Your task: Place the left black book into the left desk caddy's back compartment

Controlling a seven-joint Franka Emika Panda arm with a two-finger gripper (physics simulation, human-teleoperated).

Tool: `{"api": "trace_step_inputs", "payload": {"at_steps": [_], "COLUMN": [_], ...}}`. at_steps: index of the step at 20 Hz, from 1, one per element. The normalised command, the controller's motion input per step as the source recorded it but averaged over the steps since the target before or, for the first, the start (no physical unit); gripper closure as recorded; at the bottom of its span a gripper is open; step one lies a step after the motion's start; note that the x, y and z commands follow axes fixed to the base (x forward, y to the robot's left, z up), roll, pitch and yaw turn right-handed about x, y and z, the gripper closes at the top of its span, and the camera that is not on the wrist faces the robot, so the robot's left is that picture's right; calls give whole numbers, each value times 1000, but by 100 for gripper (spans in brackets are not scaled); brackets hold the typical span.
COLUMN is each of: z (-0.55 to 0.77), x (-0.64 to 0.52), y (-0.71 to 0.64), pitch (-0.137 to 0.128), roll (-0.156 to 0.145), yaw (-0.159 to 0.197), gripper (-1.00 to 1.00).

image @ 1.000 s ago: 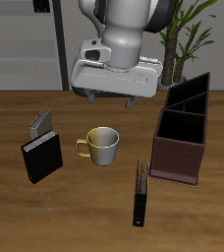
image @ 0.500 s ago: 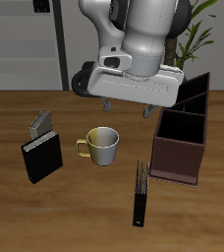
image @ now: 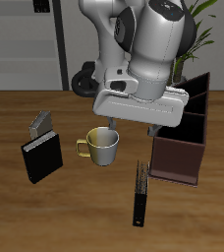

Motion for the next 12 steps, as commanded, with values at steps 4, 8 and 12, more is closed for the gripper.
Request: {"api": "trace_step_inputs", "payload": {"at_steps": [4,8,12], "z": [-400,-306,-261], "x": [111,42,80], "y": [89,125,28], "pitch": [13,12,15], "roll": [-3,35,-3], "yaw": [3,2,0], "gripper": [-100,-100,-100]}}
